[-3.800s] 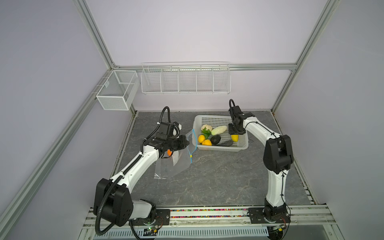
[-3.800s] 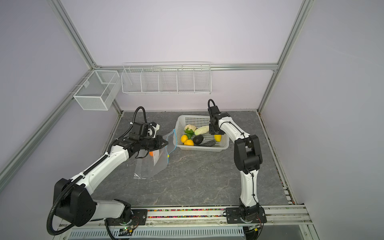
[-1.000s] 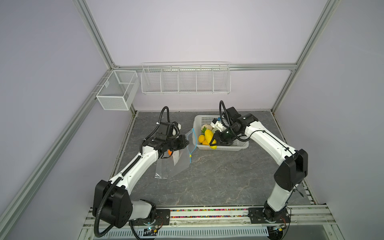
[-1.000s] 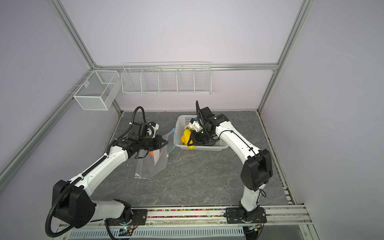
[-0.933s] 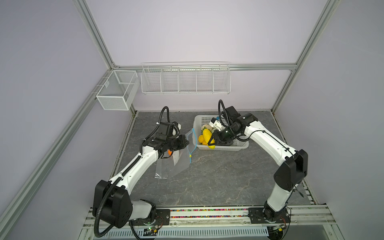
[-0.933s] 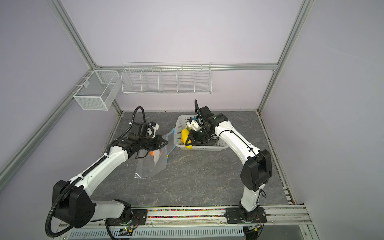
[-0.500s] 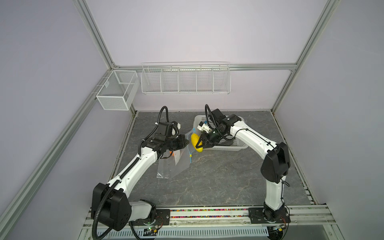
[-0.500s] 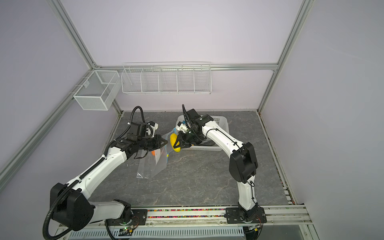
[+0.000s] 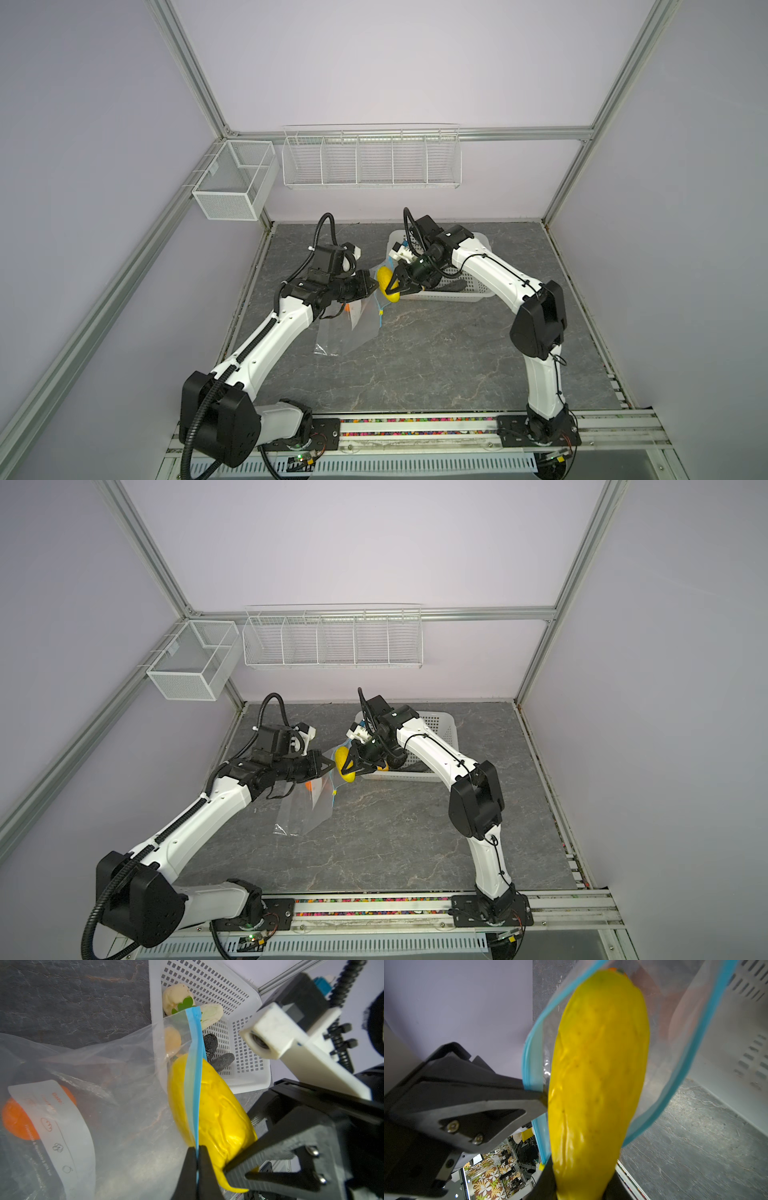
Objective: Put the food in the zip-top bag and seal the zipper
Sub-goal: 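Carry the yellow squash with the right gripper into the bag mouth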
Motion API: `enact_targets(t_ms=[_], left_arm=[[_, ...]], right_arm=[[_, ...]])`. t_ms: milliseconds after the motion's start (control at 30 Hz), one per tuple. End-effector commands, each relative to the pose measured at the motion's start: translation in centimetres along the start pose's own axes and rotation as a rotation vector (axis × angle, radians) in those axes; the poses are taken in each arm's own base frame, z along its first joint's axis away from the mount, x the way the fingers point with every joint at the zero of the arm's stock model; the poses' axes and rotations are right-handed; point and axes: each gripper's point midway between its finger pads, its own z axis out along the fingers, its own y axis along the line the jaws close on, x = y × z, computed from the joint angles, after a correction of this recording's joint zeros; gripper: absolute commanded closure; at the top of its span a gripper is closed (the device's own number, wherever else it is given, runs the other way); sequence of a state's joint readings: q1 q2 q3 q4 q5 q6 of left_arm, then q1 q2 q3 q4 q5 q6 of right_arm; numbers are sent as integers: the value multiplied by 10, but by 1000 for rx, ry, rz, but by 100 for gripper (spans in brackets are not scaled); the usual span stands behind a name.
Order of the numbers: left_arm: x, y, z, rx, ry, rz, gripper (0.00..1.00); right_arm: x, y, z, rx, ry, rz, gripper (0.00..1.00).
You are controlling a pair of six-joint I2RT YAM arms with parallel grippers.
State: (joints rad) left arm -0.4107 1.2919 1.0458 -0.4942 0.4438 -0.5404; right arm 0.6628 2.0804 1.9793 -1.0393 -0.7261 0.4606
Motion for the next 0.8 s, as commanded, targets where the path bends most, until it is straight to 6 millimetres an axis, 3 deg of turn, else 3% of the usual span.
enact_targets(t_ms=[0,467,767], left_arm=[[0,-6,-5,24,-14,20,100],[1,-9,-2,47,-8,10,100],[2,-9,-2,50,-7,8,100]], right_arm=[[4,2,2,5,29,30,76],[-18,1,10,37,-40,61,73],[-26,2,13,42,-71,67,66]])
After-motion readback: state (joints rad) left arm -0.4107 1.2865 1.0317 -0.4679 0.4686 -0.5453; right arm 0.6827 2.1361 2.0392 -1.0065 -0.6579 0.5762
